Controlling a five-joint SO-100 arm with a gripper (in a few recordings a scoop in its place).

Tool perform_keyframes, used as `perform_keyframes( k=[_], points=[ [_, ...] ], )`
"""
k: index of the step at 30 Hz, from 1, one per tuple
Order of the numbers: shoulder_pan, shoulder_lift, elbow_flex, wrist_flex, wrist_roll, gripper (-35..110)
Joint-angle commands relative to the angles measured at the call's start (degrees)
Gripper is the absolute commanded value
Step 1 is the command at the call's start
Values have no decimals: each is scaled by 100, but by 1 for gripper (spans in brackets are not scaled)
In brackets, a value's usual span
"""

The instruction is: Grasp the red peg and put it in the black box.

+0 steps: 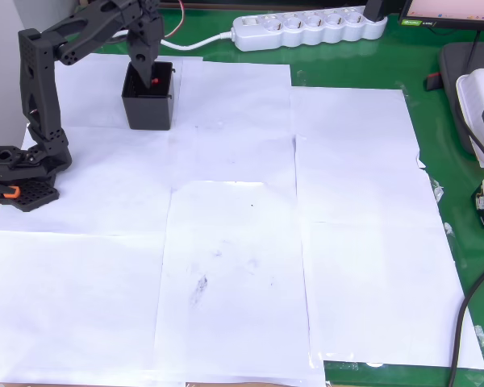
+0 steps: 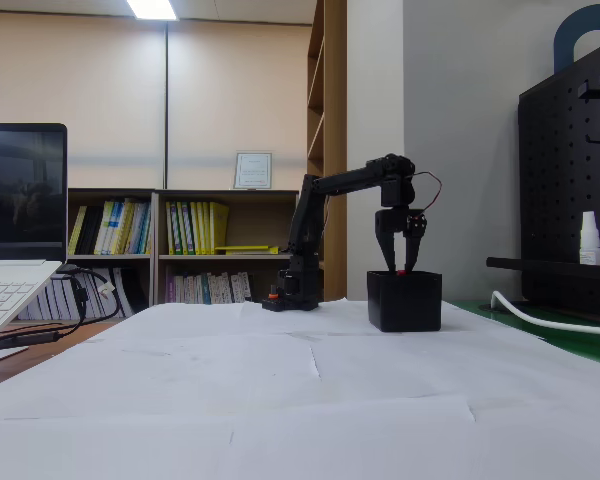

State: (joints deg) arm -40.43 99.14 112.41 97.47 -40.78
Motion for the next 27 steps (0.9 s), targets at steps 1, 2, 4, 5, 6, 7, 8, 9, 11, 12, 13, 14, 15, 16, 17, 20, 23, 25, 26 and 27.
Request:
perform_keyframes(
  k=[1,2,4,5,6,7,8,9,11,12,13,14,15,16,17,20,23,25,26,27],
  points=[
    [9,-114,158,26,-70,1],
    [9,-114,167,26,-53,2],
    [26,-123,176,44,-18,17],
    [35,-123,176,44,-9,20],
    [53,-123,202,44,26,20],
    [62,-123,220,44,44,21],
    [62,-123,220,53,44,21],
    [62,-123,220,62,62,21],
    [35,-123,220,97,53,21],
    [35,-123,220,97,70,21],
    [35,-123,220,105,70,21],
    [35,-132,220,114,70,20],
    [35,-141,220,114,79,20],
    [35,-149,220,132,62,20],
    [35,-149,220,132,53,18],
    [53,-193,281,123,79,0],
    [70,-255,352,149,35,0],
    [79,-308,422,158,0,0],
    [79,-334,457,193,-26,0],
    [79,-360,501,237,-53,0]
  ],
)
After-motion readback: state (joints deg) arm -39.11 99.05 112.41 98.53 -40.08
